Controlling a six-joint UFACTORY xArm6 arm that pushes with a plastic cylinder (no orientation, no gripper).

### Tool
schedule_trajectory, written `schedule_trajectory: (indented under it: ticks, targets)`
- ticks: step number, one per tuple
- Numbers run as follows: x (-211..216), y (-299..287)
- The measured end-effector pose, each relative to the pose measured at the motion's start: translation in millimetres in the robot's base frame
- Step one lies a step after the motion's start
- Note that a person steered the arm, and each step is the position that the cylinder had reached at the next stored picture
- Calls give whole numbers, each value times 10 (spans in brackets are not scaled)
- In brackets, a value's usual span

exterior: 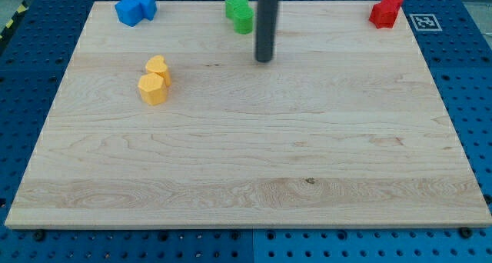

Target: Move the yellow heart to the center right of the board

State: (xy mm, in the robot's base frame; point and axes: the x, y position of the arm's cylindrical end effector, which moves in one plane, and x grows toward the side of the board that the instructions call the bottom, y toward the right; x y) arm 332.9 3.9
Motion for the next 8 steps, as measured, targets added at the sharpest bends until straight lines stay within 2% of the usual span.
schedule_trajectory:
  ticks: [1,2,3,4,5,7,8]
  targets:
    - [-200,-743]
    - [-204,-1479]
    - [-13,-1888]
    - [254,-1669]
    - [309,-1497]
    - [883,-1381]
    - [946,-1058]
